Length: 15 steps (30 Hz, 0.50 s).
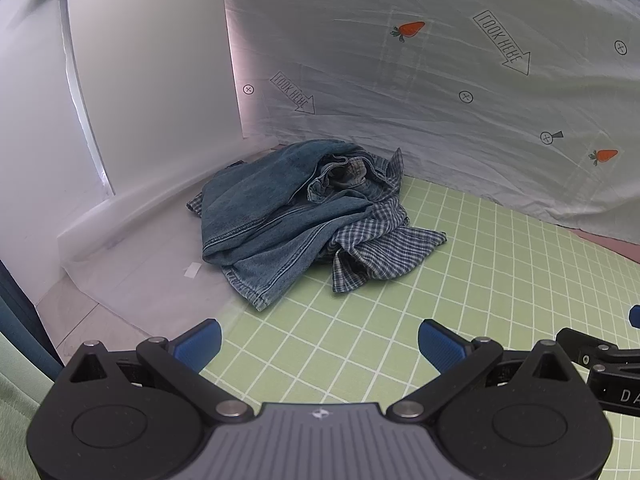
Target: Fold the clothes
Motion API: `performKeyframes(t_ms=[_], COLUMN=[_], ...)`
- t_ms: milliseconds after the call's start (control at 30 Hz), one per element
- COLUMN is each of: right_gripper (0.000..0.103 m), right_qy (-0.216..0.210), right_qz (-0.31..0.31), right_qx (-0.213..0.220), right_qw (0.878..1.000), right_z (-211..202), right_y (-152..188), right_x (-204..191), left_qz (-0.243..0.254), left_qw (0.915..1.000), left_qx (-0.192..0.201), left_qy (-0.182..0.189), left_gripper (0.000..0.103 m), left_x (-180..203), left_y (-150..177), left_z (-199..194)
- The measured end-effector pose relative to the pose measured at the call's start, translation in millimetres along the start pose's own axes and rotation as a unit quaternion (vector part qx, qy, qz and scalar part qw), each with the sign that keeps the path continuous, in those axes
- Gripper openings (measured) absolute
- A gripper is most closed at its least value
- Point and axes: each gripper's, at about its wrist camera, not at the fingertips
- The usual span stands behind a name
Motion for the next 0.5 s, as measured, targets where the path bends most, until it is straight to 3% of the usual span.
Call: performKeyframes(t_ms=[500], right_gripper=[0.102], right_qy=[0.002], right_qz=[0.002], right_qx=[0.000], right_qw=[1.000], right_z=[1.1], right_y=[-0.2], right_x=[0.0], left_qz=[0.005], left_qw=[1.0000], left_qx=[-0.002], left_qy=[-0.001], left_gripper=[0.103], left_x=[-0.9], left_y=[0.9], left_z=[2.7])
Point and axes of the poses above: each gripper's, at about its wrist camera, not at the fingertips, and z roughly the way its jaws point, x to its right, y to its underside
